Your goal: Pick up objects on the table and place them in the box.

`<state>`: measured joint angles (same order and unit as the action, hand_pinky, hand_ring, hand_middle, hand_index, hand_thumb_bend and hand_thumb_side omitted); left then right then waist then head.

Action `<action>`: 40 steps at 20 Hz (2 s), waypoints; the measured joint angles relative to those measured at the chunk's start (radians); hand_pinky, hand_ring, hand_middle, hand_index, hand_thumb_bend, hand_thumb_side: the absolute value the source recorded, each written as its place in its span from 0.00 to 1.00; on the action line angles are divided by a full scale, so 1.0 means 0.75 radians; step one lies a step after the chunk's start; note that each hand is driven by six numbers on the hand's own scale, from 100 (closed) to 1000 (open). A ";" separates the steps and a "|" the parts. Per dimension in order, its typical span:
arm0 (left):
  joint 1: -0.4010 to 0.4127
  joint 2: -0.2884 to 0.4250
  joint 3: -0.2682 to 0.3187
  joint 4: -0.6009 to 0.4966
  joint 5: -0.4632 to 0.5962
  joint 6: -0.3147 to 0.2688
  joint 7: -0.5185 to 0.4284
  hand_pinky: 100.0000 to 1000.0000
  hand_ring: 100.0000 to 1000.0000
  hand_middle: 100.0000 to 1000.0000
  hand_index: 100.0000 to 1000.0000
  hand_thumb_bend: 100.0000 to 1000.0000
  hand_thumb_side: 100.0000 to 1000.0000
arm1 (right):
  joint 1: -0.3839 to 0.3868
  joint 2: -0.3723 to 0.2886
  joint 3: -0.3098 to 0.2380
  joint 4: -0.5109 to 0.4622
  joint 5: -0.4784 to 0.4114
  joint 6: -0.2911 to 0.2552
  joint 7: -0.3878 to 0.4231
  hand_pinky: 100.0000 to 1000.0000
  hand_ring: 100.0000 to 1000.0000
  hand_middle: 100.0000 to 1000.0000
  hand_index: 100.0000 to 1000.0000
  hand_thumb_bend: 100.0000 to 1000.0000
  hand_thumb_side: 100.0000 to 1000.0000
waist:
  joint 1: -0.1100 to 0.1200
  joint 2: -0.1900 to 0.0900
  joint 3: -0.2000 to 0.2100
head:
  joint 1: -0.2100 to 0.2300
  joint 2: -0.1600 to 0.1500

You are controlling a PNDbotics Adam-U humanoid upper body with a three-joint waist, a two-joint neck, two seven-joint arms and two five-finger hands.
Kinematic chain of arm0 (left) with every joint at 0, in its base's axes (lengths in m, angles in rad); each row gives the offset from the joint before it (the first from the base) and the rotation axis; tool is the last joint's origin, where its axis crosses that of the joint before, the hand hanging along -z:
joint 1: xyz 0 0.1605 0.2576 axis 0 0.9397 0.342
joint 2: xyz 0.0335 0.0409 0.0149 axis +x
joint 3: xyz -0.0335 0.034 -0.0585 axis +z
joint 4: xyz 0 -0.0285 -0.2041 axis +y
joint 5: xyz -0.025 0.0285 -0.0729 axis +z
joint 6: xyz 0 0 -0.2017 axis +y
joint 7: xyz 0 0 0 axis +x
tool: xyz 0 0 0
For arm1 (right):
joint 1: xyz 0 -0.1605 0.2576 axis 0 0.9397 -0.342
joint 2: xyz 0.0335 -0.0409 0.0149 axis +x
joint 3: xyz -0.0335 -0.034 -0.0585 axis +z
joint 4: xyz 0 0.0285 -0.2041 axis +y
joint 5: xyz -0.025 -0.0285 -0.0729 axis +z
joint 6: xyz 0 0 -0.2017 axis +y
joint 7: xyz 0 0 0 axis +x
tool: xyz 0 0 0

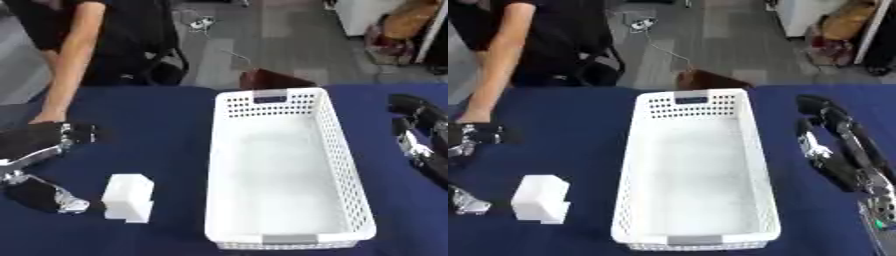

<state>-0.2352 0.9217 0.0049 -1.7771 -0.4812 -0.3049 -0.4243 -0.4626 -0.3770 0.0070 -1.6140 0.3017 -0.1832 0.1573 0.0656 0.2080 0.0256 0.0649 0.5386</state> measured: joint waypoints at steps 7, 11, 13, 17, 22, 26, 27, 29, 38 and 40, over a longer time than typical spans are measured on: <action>-0.014 0.004 -0.010 0.000 0.014 -0.006 -0.021 0.74 0.79 0.81 0.89 0.76 0.54 | 0.000 -0.009 0.003 0.000 0.000 -0.002 0.002 0.78 0.83 0.88 0.88 0.00 0.69 | -0.001 0.000 -0.006 | 0.000 0.003; -0.035 0.020 -0.020 0.001 0.023 -0.007 -0.030 0.73 0.78 0.81 0.89 0.76 0.55 | 0.000 -0.009 0.006 0.000 0.000 -0.002 0.002 0.78 0.83 0.88 0.88 0.00 0.69 | -0.001 0.000 -0.006 | 0.000 0.003; -0.048 0.022 -0.026 0.008 0.032 -0.007 -0.036 0.73 0.78 0.81 0.89 0.77 0.55 | 0.000 -0.009 0.006 0.000 0.000 -0.002 0.002 0.78 0.83 0.88 0.88 0.00 0.69 | -0.001 0.000 -0.006 | 0.000 0.003; -0.072 0.022 -0.041 0.024 0.046 -0.010 -0.048 0.71 0.77 0.80 0.89 0.78 0.55 | 0.000 -0.009 0.006 0.000 0.000 -0.002 0.002 0.78 0.83 0.88 0.88 0.00 0.69 | -0.004 0.000 -0.006 | 0.001 0.003; -0.118 0.018 -0.067 0.073 0.065 -0.011 -0.072 0.70 0.77 0.80 0.89 0.80 0.56 | 0.000 -0.009 0.006 0.000 0.000 -0.002 0.002 0.78 0.83 0.88 0.88 0.00 0.69 | -0.009 0.000 -0.006 | 0.010 0.003; -0.172 0.006 -0.110 0.143 0.078 -0.019 -0.107 0.69 0.76 0.80 0.89 0.81 0.57 | 0.000 -0.009 0.006 0.000 0.000 -0.002 0.003 0.78 0.83 0.88 0.88 0.00 0.69 | -0.014 0.000 -0.007 | 0.014 0.003; -0.185 0.000 -0.121 0.161 0.081 -0.022 -0.114 0.68 0.76 0.80 0.89 0.82 0.57 | 0.000 -0.009 0.006 0.000 0.000 -0.002 0.003 0.78 0.83 0.88 0.88 0.00 0.69 | -0.015 0.000 -0.007 | 0.018 0.003; -0.209 -0.012 -0.143 0.194 0.088 -0.028 -0.128 0.67 0.76 0.80 0.89 0.82 0.58 | 0.000 -0.009 0.006 0.000 -0.001 -0.002 0.003 0.78 0.83 0.88 0.88 0.00 0.69 | -0.015 0.000 -0.007 | 0.022 0.003; -0.246 -0.082 -0.199 0.307 0.101 -0.043 -0.166 0.64 0.74 0.78 0.88 0.85 0.60 | -0.001 -0.009 0.006 0.000 -0.006 -0.002 0.003 0.78 0.83 0.88 0.88 0.00 0.69 | -0.024 0.003 -0.012 | 0.022 0.002; -0.247 -0.087 -0.214 0.325 0.105 -0.046 -0.176 0.64 0.74 0.78 0.88 0.85 0.60 | -0.001 -0.009 0.006 0.000 -0.007 -0.002 0.003 0.78 0.83 0.88 0.88 0.00 0.69 | -0.024 0.003 -0.014 | 0.022 0.002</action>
<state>-0.4208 0.8567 -0.1556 -1.5335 -0.4026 -0.3397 -0.5566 -0.4633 -0.3837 0.0117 -1.6141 0.2965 -0.1849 0.1597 0.0479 0.2103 0.0152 0.0816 0.5404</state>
